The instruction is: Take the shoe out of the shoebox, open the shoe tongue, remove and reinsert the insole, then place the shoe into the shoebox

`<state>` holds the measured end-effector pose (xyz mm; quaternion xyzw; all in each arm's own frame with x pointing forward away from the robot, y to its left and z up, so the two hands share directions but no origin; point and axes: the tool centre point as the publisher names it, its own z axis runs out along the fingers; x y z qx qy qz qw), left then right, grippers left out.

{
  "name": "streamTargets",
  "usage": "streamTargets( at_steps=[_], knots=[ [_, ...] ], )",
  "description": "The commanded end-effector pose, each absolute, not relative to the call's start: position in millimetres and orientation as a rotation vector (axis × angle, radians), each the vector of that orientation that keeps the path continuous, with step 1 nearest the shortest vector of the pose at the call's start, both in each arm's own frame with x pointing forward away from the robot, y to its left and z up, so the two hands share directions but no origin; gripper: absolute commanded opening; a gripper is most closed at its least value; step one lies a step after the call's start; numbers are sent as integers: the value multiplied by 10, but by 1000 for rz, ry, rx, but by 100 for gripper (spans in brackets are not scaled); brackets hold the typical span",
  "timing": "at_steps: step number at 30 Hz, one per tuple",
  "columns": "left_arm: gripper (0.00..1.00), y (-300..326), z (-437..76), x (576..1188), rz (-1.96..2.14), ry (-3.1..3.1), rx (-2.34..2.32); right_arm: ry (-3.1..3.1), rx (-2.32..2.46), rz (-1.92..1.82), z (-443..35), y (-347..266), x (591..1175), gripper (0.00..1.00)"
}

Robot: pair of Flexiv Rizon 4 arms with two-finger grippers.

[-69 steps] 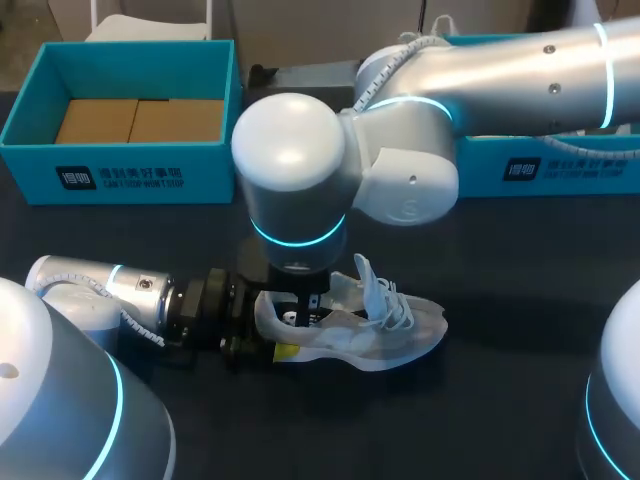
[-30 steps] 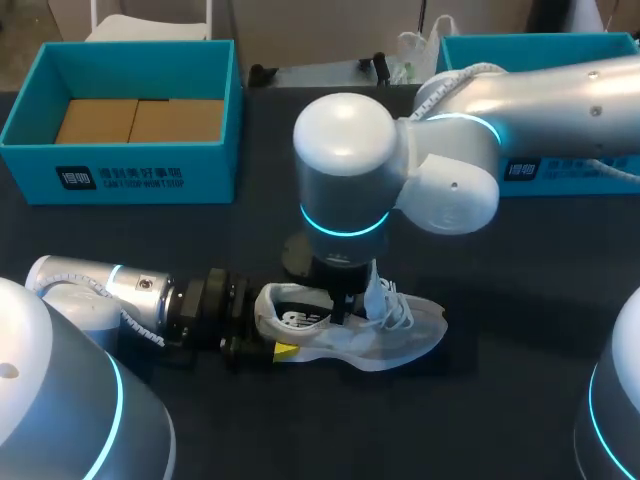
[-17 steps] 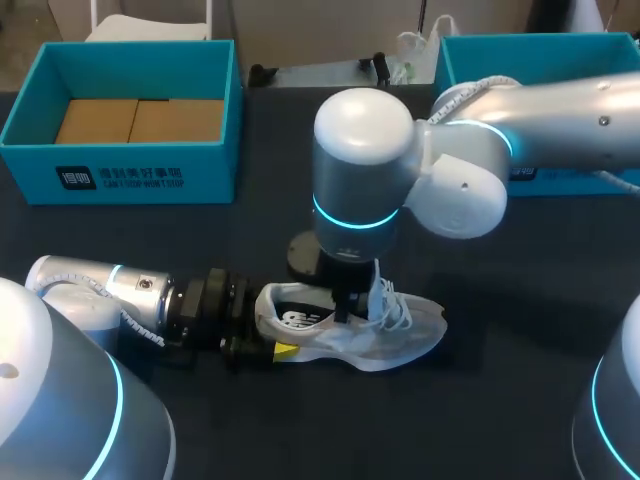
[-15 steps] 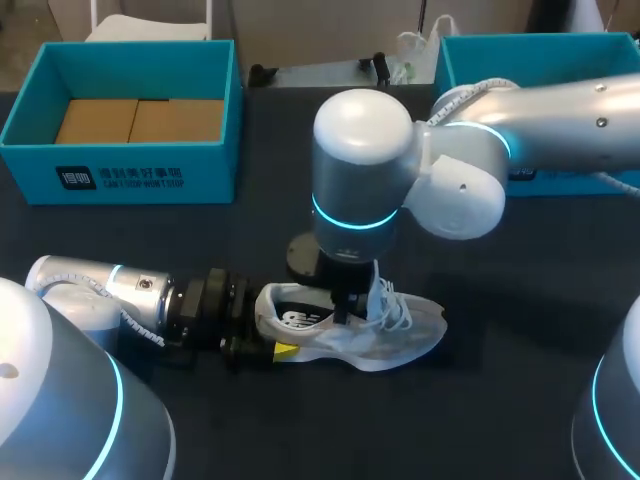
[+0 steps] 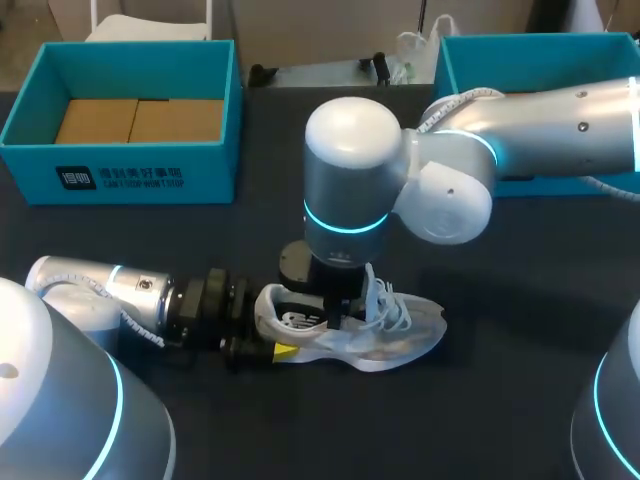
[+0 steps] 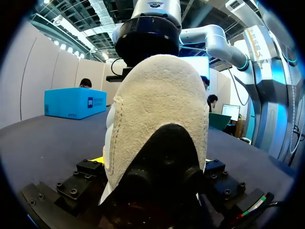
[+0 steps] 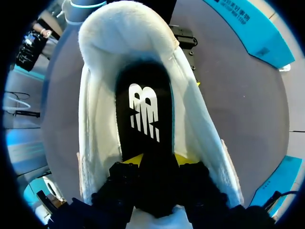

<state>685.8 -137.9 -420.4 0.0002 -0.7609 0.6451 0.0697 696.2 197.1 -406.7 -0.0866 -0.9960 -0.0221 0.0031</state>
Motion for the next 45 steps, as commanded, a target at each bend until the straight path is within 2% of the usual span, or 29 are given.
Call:
streamTargets(
  at_steps=[1, 12, 14, 15, 16, 25, 33, 45],
  knots=[
    [0, -1381, -4196, 6853, 1945, -2289, 2, -3061, -256, -50, -4252, 2012, 6941, 35],
    [0, -1381, -4196, 6853, 1945, -2289, 2, -2971, -283, -39, -4431, 1961, 6658, 27],
    [0, -1381, -4196, 6853, 1945, -2289, 2, -2960, -292, -47, -4456, 1962, 6623, 18],
    [0, -1381, -4196, 6853, 1945, -2289, 2, -2958, -292, -47, -4465, 1964, 6603, 4],
    [0, -1381, -4196, 6853, 1945, -2289, 2, -2952, -295, -51, -4471, 1963, 6585, 0],
    [0, -1381, -4196, 6853, 1945, -2289, 2, -2978, -343, -114, -4183, 1820, 6559, 0],
    [0, -1381, -4196, 6853, 1945, -2289, 2, -2999, -394, -399, -3842, 1657, 6699, 0],
    [0, -1381, -4196, 6853, 1945, -2289, 2, -2963, -265, -710, -3591, 1688, 6832, 0]
  ],
)
